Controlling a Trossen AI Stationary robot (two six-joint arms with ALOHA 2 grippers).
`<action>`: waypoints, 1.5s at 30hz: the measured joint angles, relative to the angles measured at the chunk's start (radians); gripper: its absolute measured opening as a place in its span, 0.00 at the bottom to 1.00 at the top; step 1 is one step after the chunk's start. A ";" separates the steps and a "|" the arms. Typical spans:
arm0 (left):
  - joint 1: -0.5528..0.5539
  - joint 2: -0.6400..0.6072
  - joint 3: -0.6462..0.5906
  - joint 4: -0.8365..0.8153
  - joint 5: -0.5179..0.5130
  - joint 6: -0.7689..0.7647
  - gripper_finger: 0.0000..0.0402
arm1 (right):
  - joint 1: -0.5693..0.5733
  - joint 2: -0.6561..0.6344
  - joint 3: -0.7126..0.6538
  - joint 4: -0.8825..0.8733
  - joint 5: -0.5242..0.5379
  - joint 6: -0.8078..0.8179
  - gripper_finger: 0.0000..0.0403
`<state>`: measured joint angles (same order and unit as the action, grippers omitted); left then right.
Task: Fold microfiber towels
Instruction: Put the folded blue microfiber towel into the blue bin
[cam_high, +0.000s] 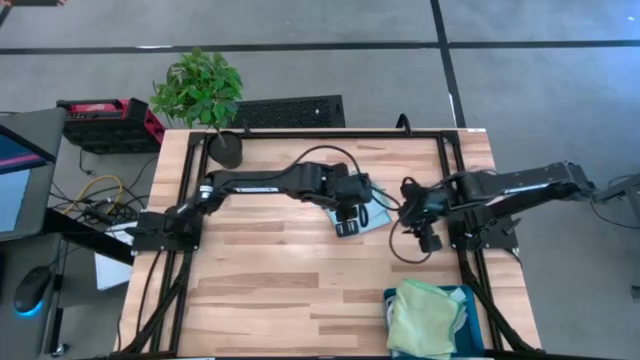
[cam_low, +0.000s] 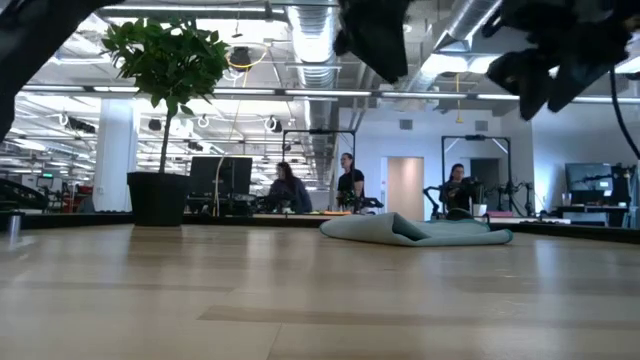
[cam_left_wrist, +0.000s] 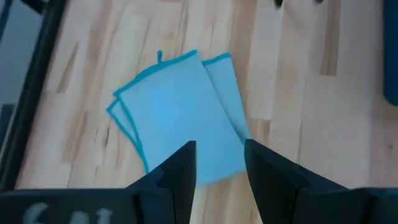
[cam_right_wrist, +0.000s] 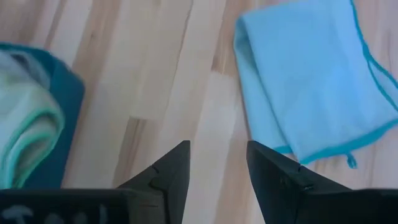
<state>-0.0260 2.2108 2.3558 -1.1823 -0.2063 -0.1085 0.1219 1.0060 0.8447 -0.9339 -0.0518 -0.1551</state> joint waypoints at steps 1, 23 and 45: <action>-0.007 -0.013 0.000 -0.008 -0.009 -0.017 0.32 | 0.000 0.015 -0.006 0.008 0.000 0.001 0.45; -0.116 -0.152 -0.001 -0.097 -0.151 -0.217 0.32 | -0.053 0.404 -0.005 0.220 0.207 -0.181 0.57; -0.143 -0.151 -0.001 -0.130 -0.149 -0.275 0.32 | -0.226 0.650 0.000 0.340 0.036 -0.325 0.57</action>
<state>-0.1688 2.0594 2.3547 -1.3126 -0.3550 -0.3835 -0.1042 1.6561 0.8447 -0.5935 -0.0157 -0.4802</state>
